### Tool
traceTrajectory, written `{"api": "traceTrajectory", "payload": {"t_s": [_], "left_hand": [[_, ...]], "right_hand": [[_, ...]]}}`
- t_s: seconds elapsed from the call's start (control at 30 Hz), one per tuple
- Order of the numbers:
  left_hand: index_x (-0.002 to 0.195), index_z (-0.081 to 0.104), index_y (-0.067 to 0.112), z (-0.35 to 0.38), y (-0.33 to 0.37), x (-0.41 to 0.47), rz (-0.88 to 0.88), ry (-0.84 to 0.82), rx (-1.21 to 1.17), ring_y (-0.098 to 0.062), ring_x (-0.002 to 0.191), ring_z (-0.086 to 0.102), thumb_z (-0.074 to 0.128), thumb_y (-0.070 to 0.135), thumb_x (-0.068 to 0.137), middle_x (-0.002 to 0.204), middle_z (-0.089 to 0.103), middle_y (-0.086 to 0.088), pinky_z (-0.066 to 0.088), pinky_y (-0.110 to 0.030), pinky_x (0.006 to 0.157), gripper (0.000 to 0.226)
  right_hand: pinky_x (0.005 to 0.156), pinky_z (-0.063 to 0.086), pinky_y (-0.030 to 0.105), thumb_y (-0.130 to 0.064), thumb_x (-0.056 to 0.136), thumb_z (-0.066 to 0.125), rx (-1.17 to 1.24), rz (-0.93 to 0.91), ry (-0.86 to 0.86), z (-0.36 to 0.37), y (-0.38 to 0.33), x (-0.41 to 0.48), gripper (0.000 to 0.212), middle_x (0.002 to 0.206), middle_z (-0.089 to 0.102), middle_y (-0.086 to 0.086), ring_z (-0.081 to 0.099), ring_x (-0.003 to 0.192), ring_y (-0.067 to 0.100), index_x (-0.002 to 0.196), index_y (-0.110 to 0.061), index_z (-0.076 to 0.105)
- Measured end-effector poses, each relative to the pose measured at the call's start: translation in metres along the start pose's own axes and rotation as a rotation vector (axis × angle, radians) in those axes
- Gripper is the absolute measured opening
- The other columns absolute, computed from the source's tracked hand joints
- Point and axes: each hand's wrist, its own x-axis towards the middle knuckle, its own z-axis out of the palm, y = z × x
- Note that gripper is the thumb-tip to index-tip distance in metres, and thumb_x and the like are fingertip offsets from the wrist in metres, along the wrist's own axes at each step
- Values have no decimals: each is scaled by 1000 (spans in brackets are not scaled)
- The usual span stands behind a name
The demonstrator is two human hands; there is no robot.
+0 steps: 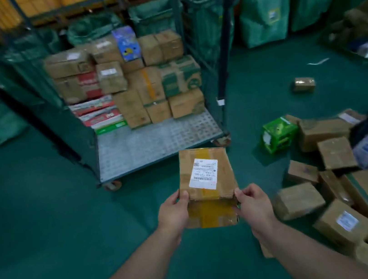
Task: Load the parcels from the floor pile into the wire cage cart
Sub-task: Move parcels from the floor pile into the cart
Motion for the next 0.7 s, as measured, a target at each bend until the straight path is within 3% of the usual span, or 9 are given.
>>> {"api": "traceTrajectory", "payload": {"t_s": [0.1, 0.27, 0.33, 0.47, 0.63, 0.7], "left_hand": [[127, 71, 32, -20, 22, 30, -21, 28, -49, -16, 105, 69, 58, 45, 101, 113, 73, 13, 57, -45, 99, 31], [102, 66, 41, -18, 59, 86, -23, 83, -120, -6, 100, 62, 53, 39, 105, 104, 66, 21, 53, -41, 103, 13], [107, 66, 41, -13, 80, 111, -22, 108, -126, -4, 100, 61, 51, 40, 106, 105, 66, 22, 53, -40, 103, 15], [108, 66, 42, -9, 121, 163, -23, 171, -139, -6, 100, 62, 50, 42, 106, 106, 67, 20, 54, -38, 98, 17], [101, 63, 48, 5, 178, 217, -17, 229, -166, -5, 99, 62, 49, 39, 107, 103, 67, 22, 54, -36, 98, 17], [108, 64, 45, 7, 193, 235, -33, 248, -187, -4, 98, 62, 50, 38, 107, 103, 66, 23, 53, -36, 98, 16]], "right_hand": [[87, 58, 60, -29, 100, 63, -51, -49, -31, 37, -24, 24, 32, 80, 59, 8, 59, 79, 21, 79, -10, 48], [84, 58, 60, -32, 100, 62, -132, -134, -70, 77, -69, 88, 32, 87, 66, 20, 60, 73, 22, 80, -9, 49], [83, 58, 61, -32, 100, 62, -158, -161, -113, 92, -89, 121, 33, 81, 64, 15, 59, 72, 22, 76, -13, 47], [85, 58, 61, -32, 100, 61, -182, -181, -190, 122, -134, 176, 34, 86, 64, 18, 58, 73, 21, 76, -14, 47], [89, 55, 62, -31, 100, 63, -175, -190, -265, 150, -187, 241, 36, 76, 56, 3, 54, 74, 18, 73, -17, 44], [90, 55, 63, -32, 100, 63, -178, -186, -290, 163, -203, 263, 35, 76, 57, 3, 54, 74, 18, 73, -18, 45]]}}
